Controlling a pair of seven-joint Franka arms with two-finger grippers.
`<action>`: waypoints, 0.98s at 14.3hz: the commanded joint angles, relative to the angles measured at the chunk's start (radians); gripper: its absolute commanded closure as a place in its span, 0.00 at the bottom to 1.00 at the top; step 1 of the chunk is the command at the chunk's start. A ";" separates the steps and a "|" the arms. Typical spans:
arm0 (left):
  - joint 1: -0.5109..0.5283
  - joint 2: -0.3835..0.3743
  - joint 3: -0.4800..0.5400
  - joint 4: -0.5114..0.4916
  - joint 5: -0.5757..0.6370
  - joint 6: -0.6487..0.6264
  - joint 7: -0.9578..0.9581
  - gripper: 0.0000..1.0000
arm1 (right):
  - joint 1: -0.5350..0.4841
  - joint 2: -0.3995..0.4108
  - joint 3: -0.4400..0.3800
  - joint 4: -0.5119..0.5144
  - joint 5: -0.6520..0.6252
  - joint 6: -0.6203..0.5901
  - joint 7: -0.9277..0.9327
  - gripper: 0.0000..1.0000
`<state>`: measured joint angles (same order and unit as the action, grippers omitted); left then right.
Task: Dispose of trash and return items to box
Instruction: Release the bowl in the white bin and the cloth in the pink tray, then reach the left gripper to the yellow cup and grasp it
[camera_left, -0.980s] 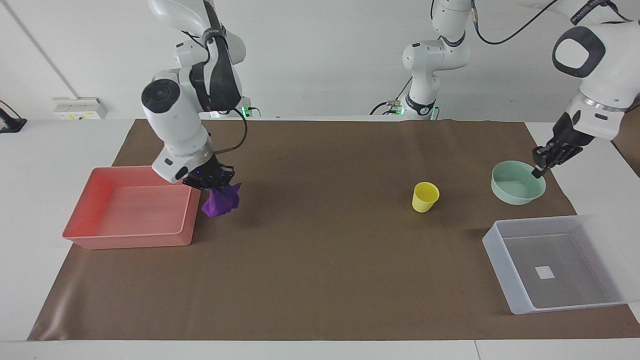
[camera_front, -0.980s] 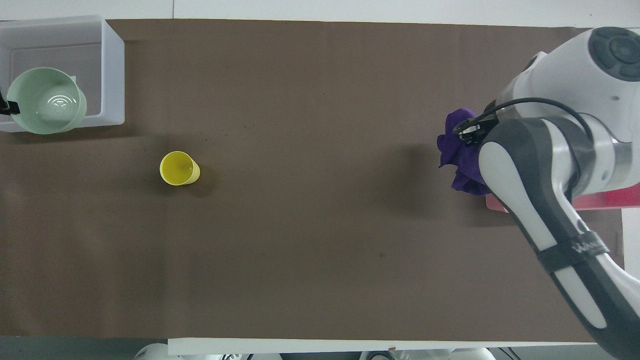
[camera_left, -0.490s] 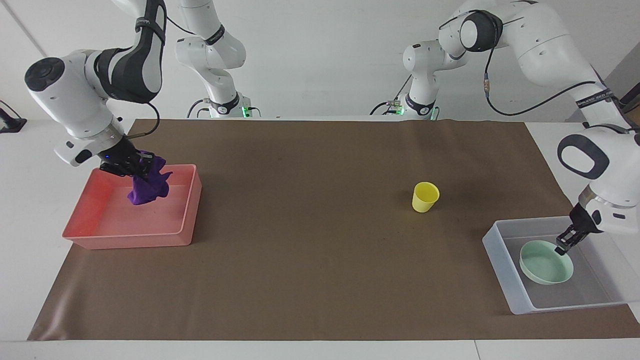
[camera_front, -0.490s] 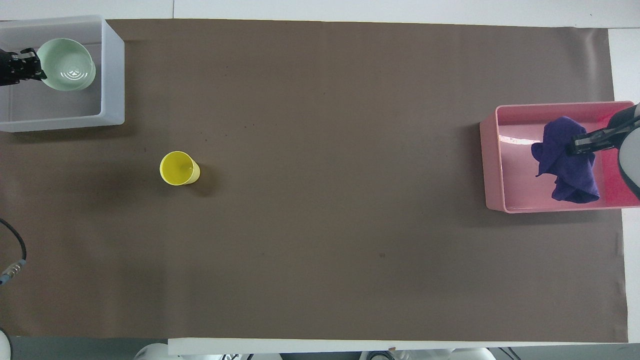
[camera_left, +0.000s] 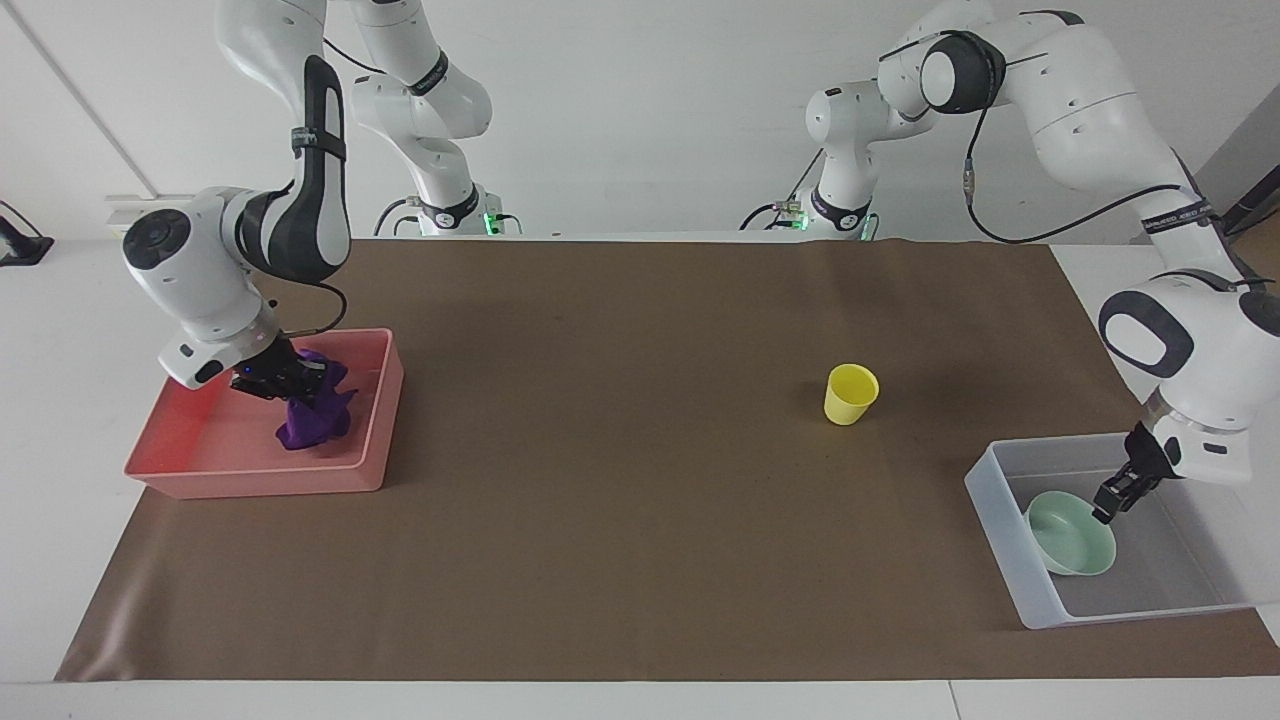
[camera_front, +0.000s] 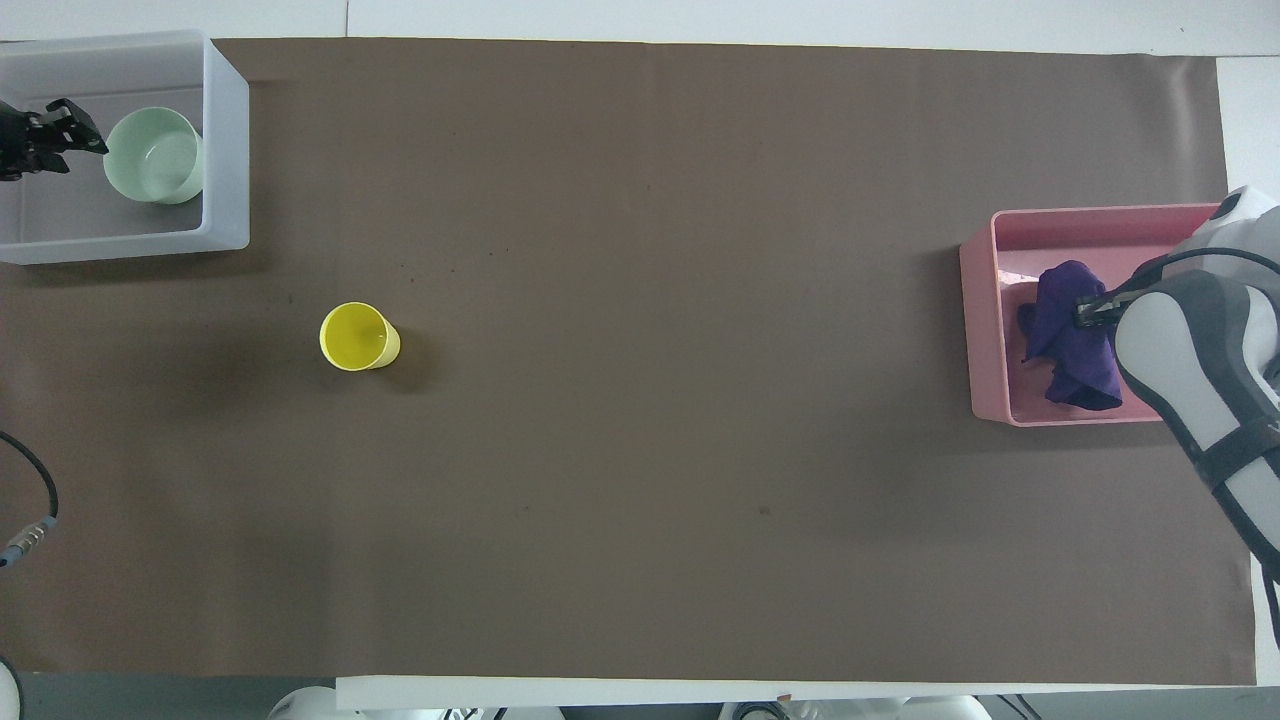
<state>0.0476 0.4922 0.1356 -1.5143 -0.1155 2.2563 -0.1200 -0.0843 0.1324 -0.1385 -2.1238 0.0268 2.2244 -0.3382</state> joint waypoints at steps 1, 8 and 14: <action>-0.064 -0.151 0.015 -0.027 0.025 -0.194 -0.030 0.00 | -0.012 -0.022 0.011 -0.013 -0.007 0.000 -0.007 0.74; -0.408 -0.389 0.012 -0.404 0.030 -0.441 -0.211 0.00 | -0.002 -0.043 0.020 0.154 0.013 -0.248 -0.005 0.01; -0.450 -0.485 0.013 -0.797 0.030 -0.010 -0.208 1.00 | 0.041 -0.043 0.071 0.344 0.015 -0.461 0.108 0.01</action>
<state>-0.3953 0.0705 0.1343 -2.1386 -0.1001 2.0760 -0.3388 -0.0326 0.0770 -0.0984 -1.8557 0.0334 1.8393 -0.2678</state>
